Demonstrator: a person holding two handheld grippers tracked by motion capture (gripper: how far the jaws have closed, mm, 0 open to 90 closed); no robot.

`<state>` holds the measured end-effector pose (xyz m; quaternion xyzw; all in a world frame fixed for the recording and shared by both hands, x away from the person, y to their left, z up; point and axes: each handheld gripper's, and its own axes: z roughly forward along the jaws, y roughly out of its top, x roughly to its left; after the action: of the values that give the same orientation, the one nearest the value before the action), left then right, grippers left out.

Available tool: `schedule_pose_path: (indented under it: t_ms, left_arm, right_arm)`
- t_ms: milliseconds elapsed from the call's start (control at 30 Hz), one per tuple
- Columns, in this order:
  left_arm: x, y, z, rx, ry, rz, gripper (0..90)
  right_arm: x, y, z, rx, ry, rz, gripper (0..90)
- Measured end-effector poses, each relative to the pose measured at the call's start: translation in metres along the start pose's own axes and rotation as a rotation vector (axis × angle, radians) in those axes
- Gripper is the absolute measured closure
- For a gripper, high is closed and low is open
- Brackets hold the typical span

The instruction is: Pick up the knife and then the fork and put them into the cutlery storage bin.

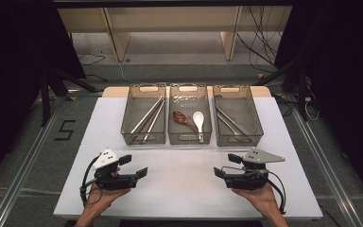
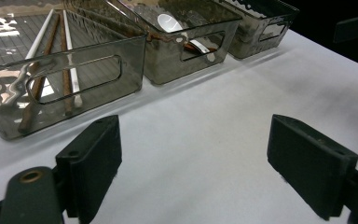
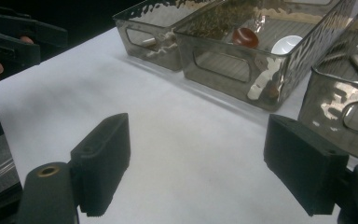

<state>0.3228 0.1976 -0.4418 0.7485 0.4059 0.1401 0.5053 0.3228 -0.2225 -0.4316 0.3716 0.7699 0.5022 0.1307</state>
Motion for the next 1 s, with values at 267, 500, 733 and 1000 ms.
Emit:
schedule_pose_path:
  t_ms: [267,500,733,1000]
  left_arm:
    - [-0.001,-0.001,0.000,-0.002,-0.008,0.005,16.9]
    - [-0.002,-0.002,0.000,0.000,-0.017,0.008,16.6]
    - [-0.002,-0.001,0.001,0.000,-0.017,0.013,16.6]
    - [-0.002,-0.002,0.000,0.000,-0.017,0.011,16.6]
  right_arm:
    - [0.000,-0.012,-0.007,-0.002,-0.023,-0.005,21.2]
    - [0.001,-0.017,-0.012,-0.016,-0.034,-0.003,21.0]
    - [0.001,-0.017,-0.012,-0.020,-0.035,0.000,21.0]
    - [0.001,-0.017,-0.012,-0.028,-0.036,-0.001,21.0]
